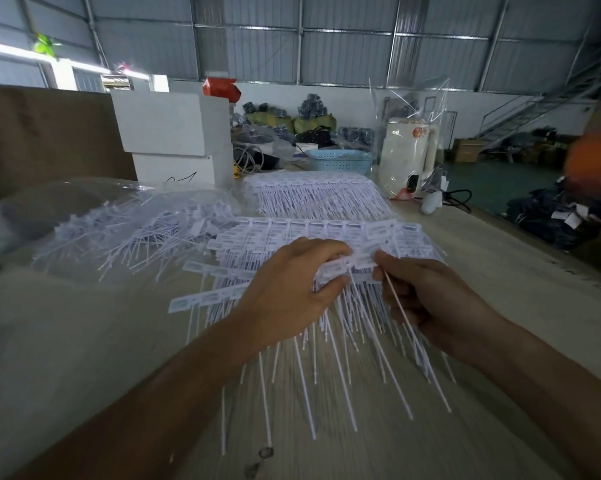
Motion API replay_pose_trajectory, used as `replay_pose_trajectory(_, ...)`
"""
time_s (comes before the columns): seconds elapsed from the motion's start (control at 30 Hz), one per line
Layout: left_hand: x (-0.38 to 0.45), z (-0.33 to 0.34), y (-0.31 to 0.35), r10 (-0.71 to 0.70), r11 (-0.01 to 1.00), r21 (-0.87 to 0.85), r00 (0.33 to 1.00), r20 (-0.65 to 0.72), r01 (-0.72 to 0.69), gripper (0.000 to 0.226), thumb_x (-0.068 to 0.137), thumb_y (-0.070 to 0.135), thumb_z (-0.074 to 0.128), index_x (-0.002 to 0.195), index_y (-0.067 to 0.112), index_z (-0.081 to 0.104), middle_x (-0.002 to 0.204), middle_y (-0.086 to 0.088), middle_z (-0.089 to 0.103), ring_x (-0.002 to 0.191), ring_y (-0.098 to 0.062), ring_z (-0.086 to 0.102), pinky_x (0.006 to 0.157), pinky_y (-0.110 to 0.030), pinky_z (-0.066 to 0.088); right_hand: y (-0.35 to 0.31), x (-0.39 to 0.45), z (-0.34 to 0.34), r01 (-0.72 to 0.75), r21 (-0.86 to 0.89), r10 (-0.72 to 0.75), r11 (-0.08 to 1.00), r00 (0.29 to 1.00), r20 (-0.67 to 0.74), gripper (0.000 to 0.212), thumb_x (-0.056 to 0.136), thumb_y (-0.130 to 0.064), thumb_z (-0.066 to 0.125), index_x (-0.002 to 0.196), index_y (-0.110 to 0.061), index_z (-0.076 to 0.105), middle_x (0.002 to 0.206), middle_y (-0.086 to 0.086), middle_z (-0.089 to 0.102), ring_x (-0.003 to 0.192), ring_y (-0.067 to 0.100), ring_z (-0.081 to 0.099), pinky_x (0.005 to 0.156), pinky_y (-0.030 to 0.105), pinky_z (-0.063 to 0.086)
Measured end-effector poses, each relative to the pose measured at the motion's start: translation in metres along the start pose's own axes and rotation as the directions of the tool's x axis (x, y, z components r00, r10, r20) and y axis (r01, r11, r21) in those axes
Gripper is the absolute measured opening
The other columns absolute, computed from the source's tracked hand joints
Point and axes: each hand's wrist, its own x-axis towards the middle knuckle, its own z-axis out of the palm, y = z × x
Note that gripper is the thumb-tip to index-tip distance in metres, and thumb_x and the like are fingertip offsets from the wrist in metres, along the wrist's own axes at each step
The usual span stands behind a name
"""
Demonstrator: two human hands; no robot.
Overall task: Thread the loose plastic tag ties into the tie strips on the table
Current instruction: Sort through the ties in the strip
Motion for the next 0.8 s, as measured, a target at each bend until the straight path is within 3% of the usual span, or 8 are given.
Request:
replay_pose_trajectory(0.13,0.0011,0.0024,0.0036,0.108,0.987,0.122,0.993,-0.035,-0.104,0.031,0.091,0.027,0.066,0.119,0.013,0.069,0.109,-0.002,0.07,0.102,-0.02,0.061,0.083,-0.041,0.053,0.0011,-0.0024,0.0048,0.015,-0.007,-0.015,1.0,1.0,0.027,0.036,0.083,-0.046,0.068,0.075,-0.01,0.068,0.052,-0.005,0.034,0.042,0.008,0.028,0.04,0.021,0.025)
replay_pose_trajectory(0.33,0.0018,0.002,0.008,0.188,0.974,0.135,0.981,-0.041,-0.181,0.027,0.094,0.019,0.059,0.113,0.004,0.071,0.102,-0.006,0.074,0.094,-0.025,0.063,0.076,-0.041,0.055,0.0023,-0.0032,0.0053,0.154,-0.116,-0.158,0.981,0.987,-0.03,0.034,0.093,-0.035,0.065,0.072,-0.01,0.072,0.053,0.002,0.036,0.048,0.014,0.027,0.05,0.031,0.019)
replay_pose_trajectory(0.47,0.003,0.0003,0.0086,0.162,0.984,0.079,0.986,-0.046,-0.158,0.028,0.097,0.018,0.052,0.112,0.006,0.072,0.099,-0.004,0.074,0.092,-0.024,0.063,0.076,-0.04,0.053,0.0039,-0.0035,0.0049,0.223,-0.094,-0.225,0.97,0.974,-0.009,0.035,0.093,-0.034,0.065,0.074,-0.005,0.072,0.05,-0.002,0.036,0.046,0.013,0.026,0.05,0.031,0.018)
replay_pose_trajectory(0.63,0.0045,-0.0035,0.0076,0.107,0.992,-0.065,0.993,-0.055,-0.11,0.022,0.096,0.013,0.057,0.109,0.008,0.074,0.096,-0.003,0.074,0.087,-0.017,0.065,0.074,-0.027,0.047,0.004,-0.0045,0.004,0.322,-0.143,-0.321,0.936,0.947,0.027,0.038,0.095,-0.033,0.063,0.074,-0.002,0.069,0.05,-0.004,0.037,0.044,0.013,0.026,0.047,0.027,0.02)
replay_pose_trajectory(0.8,0.006,-0.0025,0.0075,0.029,0.985,-0.165,0.998,-0.055,-0.038,0.021,0.095,0.015,0.057,0.105,0.011,0.076,0.097,-0.003,0.075,0.089,-0.016,0.067,0.079,-0.033,0.051,0.001,-0.005,0.005,0.372,-0.168,-0.37,0.913,0.928,0.049,0.037,0.096,-0.031,0.062,0.069,-0.006,0.067,0.049,-0.003,0.038,0.045,0.014,0.025,0.047,0.027,0.021)
